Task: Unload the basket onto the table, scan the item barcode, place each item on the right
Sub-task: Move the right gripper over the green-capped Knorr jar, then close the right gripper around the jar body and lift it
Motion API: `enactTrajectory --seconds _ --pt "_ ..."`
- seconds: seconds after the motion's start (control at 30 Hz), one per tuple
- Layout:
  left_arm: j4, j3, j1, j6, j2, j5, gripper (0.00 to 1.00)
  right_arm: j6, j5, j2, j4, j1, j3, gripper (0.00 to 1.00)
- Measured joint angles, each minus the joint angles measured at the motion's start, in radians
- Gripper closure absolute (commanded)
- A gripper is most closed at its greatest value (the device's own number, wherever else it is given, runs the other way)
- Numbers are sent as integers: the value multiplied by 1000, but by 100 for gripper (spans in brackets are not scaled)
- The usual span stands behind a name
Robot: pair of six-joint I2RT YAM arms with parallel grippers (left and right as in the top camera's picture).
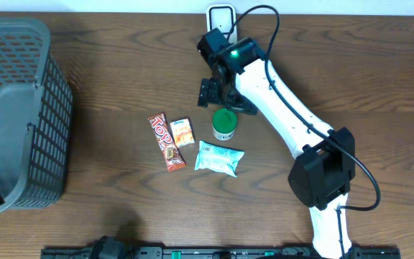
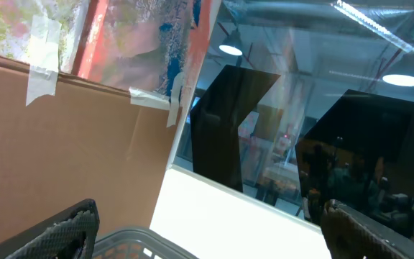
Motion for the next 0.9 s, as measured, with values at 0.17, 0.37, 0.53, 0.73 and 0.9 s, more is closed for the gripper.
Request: enactTrajectory --seconds 0.17,0.37,0.53,0.73,0.9 --pt "0 0 0 0 0 0 2 7 10 0 55 14 -103 1" --pt "0 0 0 0 0 0 2 26 2 0 132 13 -210 1" --pt "-1 0 0 0 0 0 2 33 -11 0 198 14 -270 1" --pt "-1 0 0 0 0 0 2 37 -23 0 294 14 -330 1" --pt "0 0 0 0 0 0 1 60 -32 0 343 13 -374 1"
